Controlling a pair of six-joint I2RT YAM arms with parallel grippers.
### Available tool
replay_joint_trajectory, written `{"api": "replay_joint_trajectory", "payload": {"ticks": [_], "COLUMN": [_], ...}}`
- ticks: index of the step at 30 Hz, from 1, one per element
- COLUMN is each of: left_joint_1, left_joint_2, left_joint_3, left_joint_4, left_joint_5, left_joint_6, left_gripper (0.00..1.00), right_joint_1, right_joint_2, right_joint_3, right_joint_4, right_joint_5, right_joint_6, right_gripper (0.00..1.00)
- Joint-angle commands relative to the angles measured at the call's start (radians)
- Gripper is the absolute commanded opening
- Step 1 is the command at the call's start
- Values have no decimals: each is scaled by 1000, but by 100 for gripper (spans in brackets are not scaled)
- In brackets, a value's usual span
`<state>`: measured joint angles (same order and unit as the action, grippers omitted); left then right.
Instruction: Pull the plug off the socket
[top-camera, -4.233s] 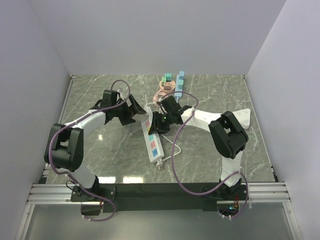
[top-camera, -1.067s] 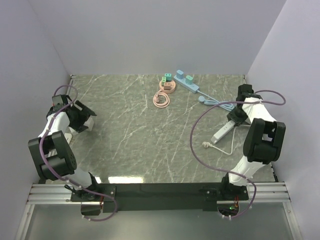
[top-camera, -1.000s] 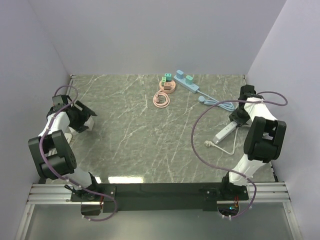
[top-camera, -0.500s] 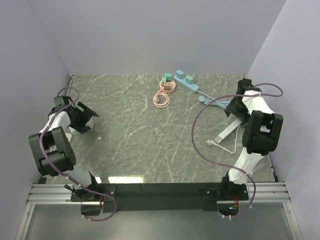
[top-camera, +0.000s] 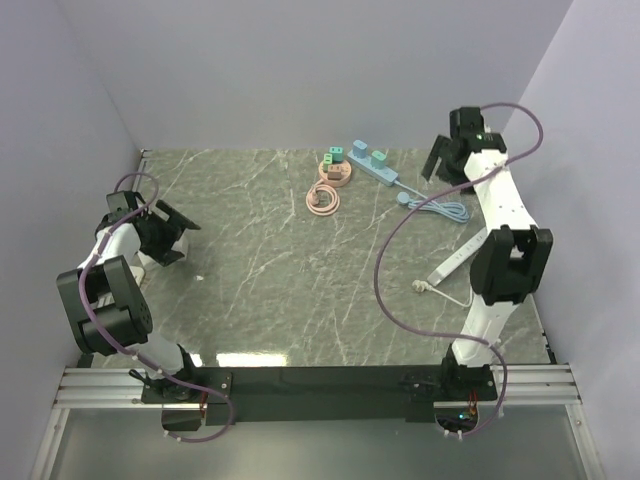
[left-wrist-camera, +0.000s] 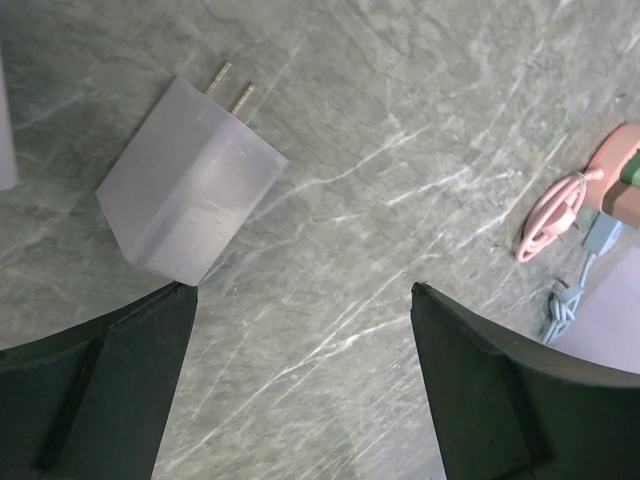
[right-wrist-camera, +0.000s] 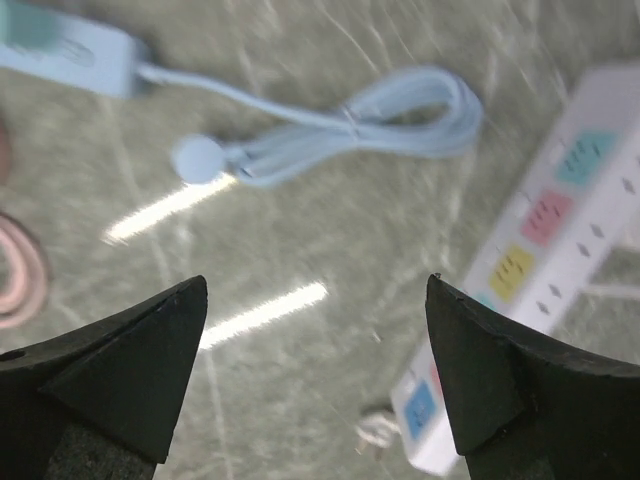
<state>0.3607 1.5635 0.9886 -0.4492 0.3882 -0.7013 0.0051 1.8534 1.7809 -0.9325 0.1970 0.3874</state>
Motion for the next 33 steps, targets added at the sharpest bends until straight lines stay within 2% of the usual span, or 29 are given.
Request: {"api": "replay_joint_trajectory", "payload": {"ticks": [1, 4, 8, 9, 15, 25, 33], "left_joint_1": [-2, -2, -5, -5, -8, -6, -8], "left_joint_2": [-31, -20, -13, -10, -13, 12, 13], "left_joint_3": [27, 31, 32, 30, 41, 61, 55], "left_joint_4": [38, 44, 53, 55, 69, 63, 43], "left_joint_5": [54, 70, 78, 84, 104, 117, 120], "left_joint_6": [-4, -6, -12, -12, 8, 20, 46], "left_gripper": [95, 95, 97, 99, 99, 99, 100], "right_joint_1": [-10, -10, -10, -10, -10, -10, -10], "right_joint_2": [136, 268, 383, 414, 492, 570, 606], "right_joint_3": [174, 374, 469, 472, 457, 445, 427], "right_joint_4": [-23, -45, -20, -6, 55, 116, 150], "right_joint_5": [-89, -172, -222, -234, -263, -281, -369], "right_joint_6": [-18, -8, -22, -30, -96, -153, -183], "right_gripper": [96, 96, 94, 93, 92, 90, 85]}}
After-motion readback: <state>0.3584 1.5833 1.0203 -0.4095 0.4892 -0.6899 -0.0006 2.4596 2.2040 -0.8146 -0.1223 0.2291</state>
